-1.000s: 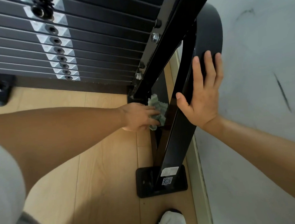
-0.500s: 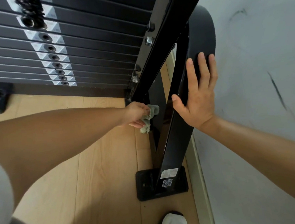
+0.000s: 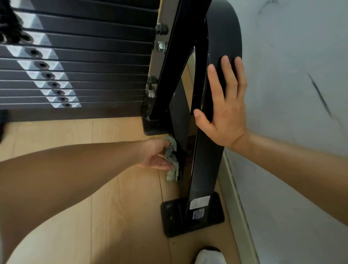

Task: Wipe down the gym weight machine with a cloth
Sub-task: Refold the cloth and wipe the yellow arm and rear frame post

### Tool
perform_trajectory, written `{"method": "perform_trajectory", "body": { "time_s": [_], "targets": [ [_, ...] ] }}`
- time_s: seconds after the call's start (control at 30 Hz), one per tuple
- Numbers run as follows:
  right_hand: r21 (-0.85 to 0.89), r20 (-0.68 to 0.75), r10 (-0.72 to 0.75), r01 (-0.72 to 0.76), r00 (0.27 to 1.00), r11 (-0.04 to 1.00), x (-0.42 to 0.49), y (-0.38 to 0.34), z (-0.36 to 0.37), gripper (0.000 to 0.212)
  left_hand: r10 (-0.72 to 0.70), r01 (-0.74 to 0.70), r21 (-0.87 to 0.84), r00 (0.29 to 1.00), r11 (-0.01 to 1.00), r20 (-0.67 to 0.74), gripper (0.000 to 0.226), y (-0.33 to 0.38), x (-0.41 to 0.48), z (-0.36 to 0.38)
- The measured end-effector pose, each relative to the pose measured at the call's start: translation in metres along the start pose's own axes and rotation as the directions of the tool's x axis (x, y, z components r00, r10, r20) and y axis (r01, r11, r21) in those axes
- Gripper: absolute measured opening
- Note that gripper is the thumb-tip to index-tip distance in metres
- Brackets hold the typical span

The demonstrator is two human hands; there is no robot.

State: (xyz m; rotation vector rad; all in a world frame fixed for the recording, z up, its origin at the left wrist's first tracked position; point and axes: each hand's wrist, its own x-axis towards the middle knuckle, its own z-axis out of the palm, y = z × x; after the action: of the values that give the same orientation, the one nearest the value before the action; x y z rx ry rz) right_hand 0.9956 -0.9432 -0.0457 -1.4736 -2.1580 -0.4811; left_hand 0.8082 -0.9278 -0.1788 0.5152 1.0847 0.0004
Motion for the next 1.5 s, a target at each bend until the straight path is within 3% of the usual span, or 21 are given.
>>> {"method": "perform_trajectory", "body": {
  "time_s": [0.23, 0.43, 0.57, 0.77, 0.87, 0.93, 1.0, 1.07, 1.17, 1.23, 1.3, 1.37, 1.43, 1.5],
  "targets": [
    [0.017, 0.002, 0.000, 0.000, 1.000, 1.000, -0.001, 0.000, 0.000, 0.080, 0.302, -0.302, 0.025, 0.938, 0.953, -0.173, 0.034, 0.031, 0.005, -0.005],
    [-0.009, 0.024, -0.013, 0.014, 1.000, 1.000, -0.003, 0.000, -0.003, 0.080, 0.236, -0.211, 0.148, 0.955, 0.966, -0.180, 0.037, 0.008, 0.003, 0.007],
    [-0.063, 0.102, -0.005, 0.012, 0.995, 0.998, -0.002, 0.001, -0.008, 0.083, 0.222, -0.207, 0.285, 0.975, 0.936, -0.021, 0.028, 0.011, -0.025, 0.013],
    [-0.060, 0.270, 0.037, -0.021, 0.962, 0.998, 0.000, 0.005, -0.029, 0.086, 0.468, -0.385, 0.401, 0.874, 0.831, -0.131, 0.014, 0.045, -0.076, 0.008],
    [-0.010, 0.197, 0.087, -0.087, 0.976, 0.996, 0.018, 0.002, -0.049, 0.068, 0.554, -0.472, 0.430, 0.829, 0.769, -0.080, 0.014, 0.063, -0.110, 0.017],
    [0.140, 0.140, 0.135, -0.155, 0.981, 0.978, 0.032, -0.006, -0.062, 0.055, 0.609, -0.534, 0.462, 0.793, 0.709, -0.018, 0.011, 0.074, -0.133, 0.026],
    [0.382, 0.205, 0.197, -0.263, 0.959, 0.886, 0.046, -0.018, -0.071, 0.049, 0.681, -0.596, 0.514, 0.732, 0.618, 0.030, 0.010, 0.084, -0.154, 0.034],
    [0.527, 0.362, 0.245, -0.414, 0.900, 0.742, 0.061, -0.026, -0.080, 0.049, 0.744, -0.649, 0.538, 0.666, 0.538, 0.060, 0.016, 0.094, -0.174, 0.043],
    [0.595, 0.648, 0.197, -0.650, 0.736, 0.473, 0.080, -0.024, -0.100, 0.044, 0.803, -0.717, 0.513, 0.590, 0.473, 0.084, 0.019, 0.104, -0.196, 0.053],
    [0.588, 0.765, 0.109, -0.758, 0.634, 0.281, 0.086, -0.016, -0.112, 0.034, 0.828, -0.751, 0.487, 0.553, 0.446, 0.094, 0.024, 0.107, -0.203, 0.056],
    [0.586, 0.799, 0.066, -0.799, 0.597, 0.138, 0.085, -0.008, -0.119, 0.033, 0.849, -0.785, 0.442, 0.520, 0.433, 0.091, 0.031, 0.108, -0.206, 0.061],
    [0.587, 0.801, 0.097, -0.807, 0.591, 0.069, 0.083, -0.001, -0.121, 0.032, 0.868, -0.814, 0.398, 0.490, 0.423, 0.078, 0.039, 0.109, -0.206, 0.068],
    [0.598, 0.779, 0.203, -0.801, 0.593, 0.043, 0.086, 0.009, -0.125, 0.029, 0.900, -0.823, 0.429, 0.432, 0.371, 0.050, 0.046, 0.110, -0.203, 0.073],
    [0.643, 0.702, 0.381, -0.766, 0.602, 0.026, 0.091, 0.022, -0.129, 0.021, 0.943, -0.784, 0.565, 0.332, 0.258, 0.029, 0.049, 0.110, -0.195, 0.074]
  ]
}}
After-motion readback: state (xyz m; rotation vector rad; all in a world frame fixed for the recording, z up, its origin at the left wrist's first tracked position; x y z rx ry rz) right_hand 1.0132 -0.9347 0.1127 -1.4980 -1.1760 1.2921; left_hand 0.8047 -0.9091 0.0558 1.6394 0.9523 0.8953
